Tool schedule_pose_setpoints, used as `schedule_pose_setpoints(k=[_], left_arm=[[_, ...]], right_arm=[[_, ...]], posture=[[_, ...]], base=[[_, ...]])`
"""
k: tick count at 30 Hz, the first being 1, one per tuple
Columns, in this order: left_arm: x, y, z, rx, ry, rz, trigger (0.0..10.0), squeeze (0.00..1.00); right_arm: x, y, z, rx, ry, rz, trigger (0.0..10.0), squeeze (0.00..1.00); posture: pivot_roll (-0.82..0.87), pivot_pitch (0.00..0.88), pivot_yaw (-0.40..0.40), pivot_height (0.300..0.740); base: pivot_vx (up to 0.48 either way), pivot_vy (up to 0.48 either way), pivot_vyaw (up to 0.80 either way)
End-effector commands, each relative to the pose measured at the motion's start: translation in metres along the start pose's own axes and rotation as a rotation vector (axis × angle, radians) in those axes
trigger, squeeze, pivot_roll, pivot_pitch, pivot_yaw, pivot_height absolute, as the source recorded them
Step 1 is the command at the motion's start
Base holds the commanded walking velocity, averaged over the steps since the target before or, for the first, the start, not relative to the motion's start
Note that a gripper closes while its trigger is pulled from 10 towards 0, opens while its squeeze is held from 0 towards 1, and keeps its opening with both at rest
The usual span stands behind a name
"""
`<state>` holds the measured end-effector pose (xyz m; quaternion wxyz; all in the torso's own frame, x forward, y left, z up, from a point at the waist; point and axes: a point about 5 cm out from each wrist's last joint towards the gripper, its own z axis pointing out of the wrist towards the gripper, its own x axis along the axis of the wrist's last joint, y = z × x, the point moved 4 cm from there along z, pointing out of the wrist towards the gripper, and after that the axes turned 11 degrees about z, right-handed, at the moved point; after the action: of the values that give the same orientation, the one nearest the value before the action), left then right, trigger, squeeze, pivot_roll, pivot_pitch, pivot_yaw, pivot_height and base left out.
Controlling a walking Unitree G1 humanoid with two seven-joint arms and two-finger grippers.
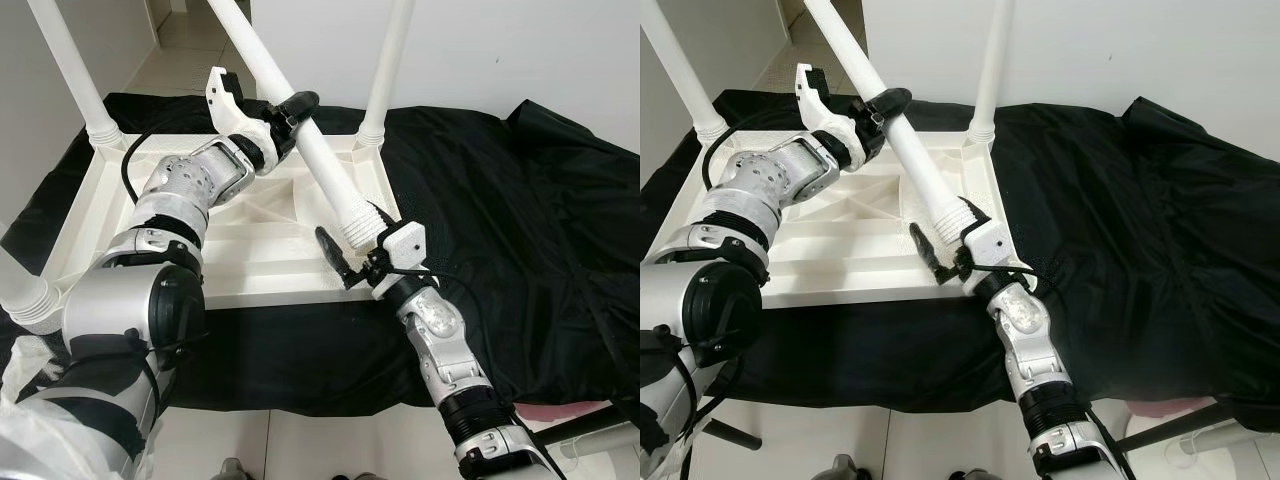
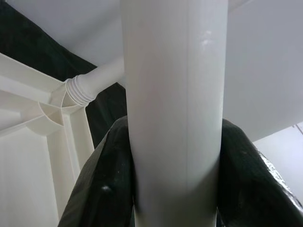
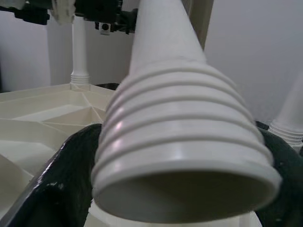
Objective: Building children table
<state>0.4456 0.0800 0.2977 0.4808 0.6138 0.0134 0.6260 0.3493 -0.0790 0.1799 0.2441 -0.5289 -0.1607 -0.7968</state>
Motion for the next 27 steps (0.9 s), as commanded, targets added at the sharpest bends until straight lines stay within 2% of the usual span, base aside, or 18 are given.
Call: schedule_pose_setpoints(k=[1,3,4,5,8,10,12,15,17,21,24,27], left_arm=[[0.018,0.012,0.002,-0.050,0.047,0.053,10.0,0.00],[0.024,0.012,0.002,-0.044,0.059,0.108,10.0,0.00],[0.024,0.012,0.002,-0.044,0.059,0.108,10.0,0.00],[0.027,0.012,0.002,-0.040,0.063,0.152,10.0,0.00],[0.028,0.013,0.002,-0.044,0.067,0.173,10.0,0.00],[0.039,0.016,0.001,-0.042,0.106,0.215,10.0,0.00],[0.042,0.016,0.001,-0.040,0.118,0.217,10.0,0.00],[0.060,0.022,-0.002,-0.044,0.180,0.302,10.0,0.00],[0.063,0.024,-0.002,-0.048,0.194,0.318,10.0,0.00],[0.068,0.028,-0.003,-0.052,0.220,0.377,10.0,0.00],[0.066,0.037,-0.001,-0.069,0.239,0.504,10.0,0.00],[0.060,0.044,0.000,-0.096,0.237,0.566,10.0,0.00]], right_arm=[[0.006,0.003,0.003,-0.015,0.018,0.022,10.0,0.00],[0.007,0.008,0.006,-0.039,0.018,0.036,10.0,0.00],[0.007,0.008,0.006,-0.039,0.018,0.036,10.0,0.00],[0.008,0.010,0.006,-0.053,0.021,0.048,10.0,0.00],[0.008,0.011,0.007,-0.059,0.020,0.053,10.0,0.00],[0.005,0.010,0.005,-0.057,-0.003,0.058,10.0,0.00],[0.004,0.010,0.005,-0.054,-0.011,0.059,10.0,0.00],[-0.001,0.009,0.001,-0.053,-0.033,0.071,10.0,0.00],[-0.001,0.009,0.000,-0.052,-0.038,0.071,10.0,0.00],[0.000,0.010,0.000,-0.064,-0.037,0.083,10.0,0.00],[-0.003,0.012,0.003,-0.095,-0.073,0.074,10.0,0.00],[-0.006,0.016,0.007,-0.139,-0.102,0.057,10.0,0.00]], posture=[[-0.08,0.024,0.010,0.740],[-0.08,0.023,0.009,0.740],[-0.08,0.023,0.009,0.740],[-0.08,0.023,0.009,0.740],[-0.07,0.024,0.007,0.740],[-0.07,0.035,-0.002,0.740],[-0.07,0.035,-0.002,0.740],[-0.06,0.044,-0.005,0.740],[-0.06,0.046,-0.006,0.740],[-0.05,0.050,-0.004,0.740],[-0.05,0.056,-0.004,0.740],[-0.05,0.058,-0.004,0.740]], base=[[0.000,0.000,0.00],[0.000,0.000,0.00],[0.000,0.000,0.00],[0.000,0.000,0.00],[0.000,0.000,0.00],[0.000,0.000,0.00],[0.000,0.000,0.00],[0.000,0.000,0.00],[0.000,0.000,0.00],[0.000,0.000,0.00],[0.000,0.000,0.00],[0.000,0.000,0.00]])
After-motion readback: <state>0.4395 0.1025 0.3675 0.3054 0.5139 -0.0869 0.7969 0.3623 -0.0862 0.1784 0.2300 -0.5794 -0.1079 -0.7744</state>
